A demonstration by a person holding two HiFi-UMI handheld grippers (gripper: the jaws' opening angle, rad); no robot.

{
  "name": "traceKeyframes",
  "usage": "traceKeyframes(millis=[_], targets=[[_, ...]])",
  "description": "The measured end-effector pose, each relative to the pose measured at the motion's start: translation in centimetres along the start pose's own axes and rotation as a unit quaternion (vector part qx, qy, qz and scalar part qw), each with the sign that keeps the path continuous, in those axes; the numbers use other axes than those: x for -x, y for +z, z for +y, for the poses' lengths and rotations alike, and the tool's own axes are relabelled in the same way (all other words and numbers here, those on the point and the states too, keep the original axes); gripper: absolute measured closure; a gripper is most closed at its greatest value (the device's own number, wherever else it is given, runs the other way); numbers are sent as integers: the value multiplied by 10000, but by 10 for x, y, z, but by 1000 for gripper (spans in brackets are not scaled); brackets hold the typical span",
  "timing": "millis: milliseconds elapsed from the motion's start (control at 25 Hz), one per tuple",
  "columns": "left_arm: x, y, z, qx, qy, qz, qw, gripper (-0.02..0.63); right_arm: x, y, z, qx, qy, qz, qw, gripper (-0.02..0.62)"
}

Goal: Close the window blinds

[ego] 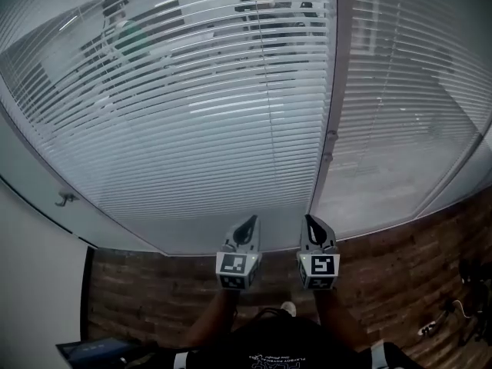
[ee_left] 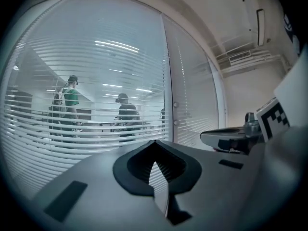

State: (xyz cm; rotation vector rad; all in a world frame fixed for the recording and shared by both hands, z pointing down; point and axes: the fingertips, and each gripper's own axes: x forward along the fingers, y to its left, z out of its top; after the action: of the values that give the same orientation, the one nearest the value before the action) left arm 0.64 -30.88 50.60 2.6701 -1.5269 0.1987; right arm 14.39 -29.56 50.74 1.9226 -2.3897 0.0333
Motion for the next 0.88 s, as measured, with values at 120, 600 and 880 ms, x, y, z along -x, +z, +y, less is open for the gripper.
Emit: traceKeyframes(millis=[120, 600, 880], targets=[[-13, -4, 1, 20, 41, -1, 10000, 611, -11, -2, -13, 30, 8, -4, 10000, 592], [-44, -5, 15, 21, 404, 143, 9991, 611, -46, -6, -59, 0, -50, 56, 10000, 592], [-47, 6, 31, 20, 362, -19, 9993, 611, -55, 5, -60, 77, -100, -89, 9999, 592]])
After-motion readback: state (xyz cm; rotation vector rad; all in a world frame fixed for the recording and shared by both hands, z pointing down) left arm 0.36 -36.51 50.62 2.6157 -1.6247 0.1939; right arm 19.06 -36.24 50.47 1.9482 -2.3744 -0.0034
